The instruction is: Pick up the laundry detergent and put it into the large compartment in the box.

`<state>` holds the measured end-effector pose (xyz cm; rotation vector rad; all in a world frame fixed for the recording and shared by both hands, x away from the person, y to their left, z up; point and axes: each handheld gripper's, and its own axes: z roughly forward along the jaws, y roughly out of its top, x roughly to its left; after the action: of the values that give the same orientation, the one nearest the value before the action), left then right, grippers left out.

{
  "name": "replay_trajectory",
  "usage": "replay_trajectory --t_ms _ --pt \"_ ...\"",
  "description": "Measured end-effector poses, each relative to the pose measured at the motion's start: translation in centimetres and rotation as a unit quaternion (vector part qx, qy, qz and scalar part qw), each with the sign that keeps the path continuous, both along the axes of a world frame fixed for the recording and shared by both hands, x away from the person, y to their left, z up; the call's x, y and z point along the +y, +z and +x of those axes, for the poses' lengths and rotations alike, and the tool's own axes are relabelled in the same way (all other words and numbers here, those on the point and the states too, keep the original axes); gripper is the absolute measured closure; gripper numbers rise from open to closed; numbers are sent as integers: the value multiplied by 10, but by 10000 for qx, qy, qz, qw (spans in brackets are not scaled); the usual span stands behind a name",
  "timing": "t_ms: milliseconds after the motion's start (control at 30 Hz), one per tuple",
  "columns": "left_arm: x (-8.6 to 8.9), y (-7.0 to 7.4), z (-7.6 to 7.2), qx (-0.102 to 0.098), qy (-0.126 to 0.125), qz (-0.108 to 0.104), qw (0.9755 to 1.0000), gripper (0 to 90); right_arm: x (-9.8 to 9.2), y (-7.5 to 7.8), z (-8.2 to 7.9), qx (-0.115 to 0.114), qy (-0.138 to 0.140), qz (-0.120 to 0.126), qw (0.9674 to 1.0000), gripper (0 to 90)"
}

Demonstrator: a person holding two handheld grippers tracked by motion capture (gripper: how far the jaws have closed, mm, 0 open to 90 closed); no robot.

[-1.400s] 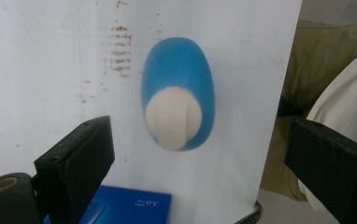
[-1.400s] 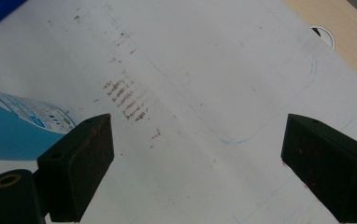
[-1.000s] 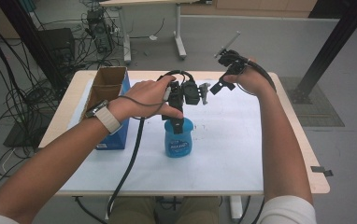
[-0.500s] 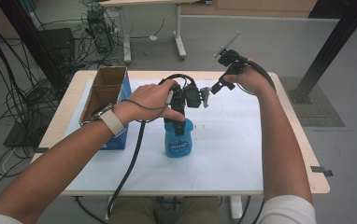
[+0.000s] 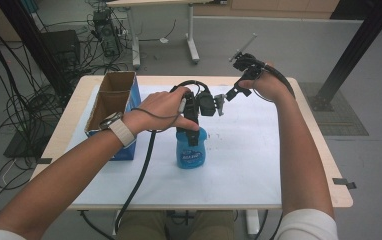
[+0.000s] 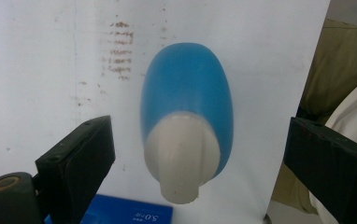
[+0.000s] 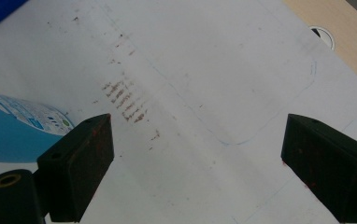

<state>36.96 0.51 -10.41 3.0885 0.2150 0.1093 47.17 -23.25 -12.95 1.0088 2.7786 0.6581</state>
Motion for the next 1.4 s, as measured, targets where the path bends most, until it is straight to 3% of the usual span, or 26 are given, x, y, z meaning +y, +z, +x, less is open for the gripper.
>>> replay_trajectory --t_ms 1400 --pt "6 -4 4 85 91 -63 9999 93 0 0 1 1 -18 -4 10000 94"
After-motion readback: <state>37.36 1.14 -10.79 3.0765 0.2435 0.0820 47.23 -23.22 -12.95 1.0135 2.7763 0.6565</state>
